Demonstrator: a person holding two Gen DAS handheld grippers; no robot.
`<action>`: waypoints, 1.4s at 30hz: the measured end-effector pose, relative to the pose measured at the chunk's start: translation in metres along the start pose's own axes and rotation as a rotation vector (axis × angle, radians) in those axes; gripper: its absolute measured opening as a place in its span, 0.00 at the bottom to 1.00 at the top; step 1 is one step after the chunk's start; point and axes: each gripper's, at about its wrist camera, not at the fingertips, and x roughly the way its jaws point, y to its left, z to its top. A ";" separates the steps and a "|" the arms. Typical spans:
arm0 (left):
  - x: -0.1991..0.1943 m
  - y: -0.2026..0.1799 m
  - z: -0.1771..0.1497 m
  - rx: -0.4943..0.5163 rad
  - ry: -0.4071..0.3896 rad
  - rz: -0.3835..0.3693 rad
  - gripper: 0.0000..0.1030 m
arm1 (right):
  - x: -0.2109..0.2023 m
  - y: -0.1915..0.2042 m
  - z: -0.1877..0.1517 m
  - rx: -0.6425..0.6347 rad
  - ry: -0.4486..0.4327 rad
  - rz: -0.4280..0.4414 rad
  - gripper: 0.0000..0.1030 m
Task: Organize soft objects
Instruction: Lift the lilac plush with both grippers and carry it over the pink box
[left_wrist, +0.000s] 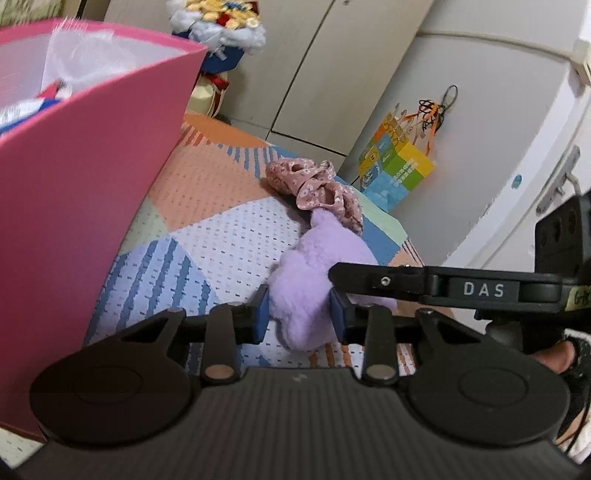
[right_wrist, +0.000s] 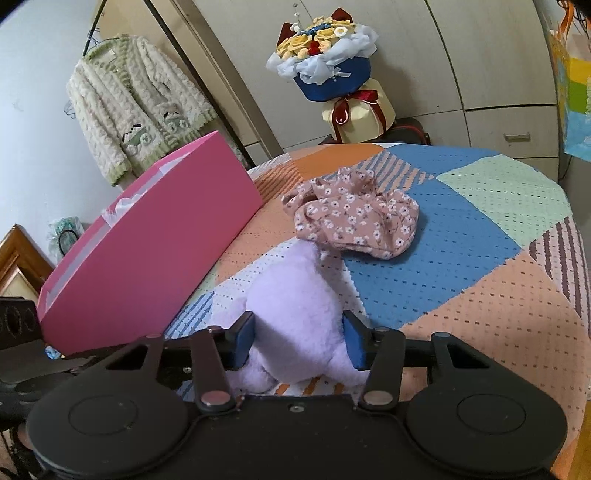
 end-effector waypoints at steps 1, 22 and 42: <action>-0.002 -0.002 -0.001 0.016 -0.003 0.003 0.30 | -0.002 0.003 -0.001 -0.001 0.000 -0.010 0.52; -0.062 -0.019 -0.021 0.093 0.066 -0.097 0.29 | -0.070 0.056 -0.067 0.027 -0.111 -0.137 0.50; -0.121 -0.018 -0.033 0.146 0.166 -0.226 0.29 | -0.118 0.096 -0.096 0.066 -0.043 -0.113 0.50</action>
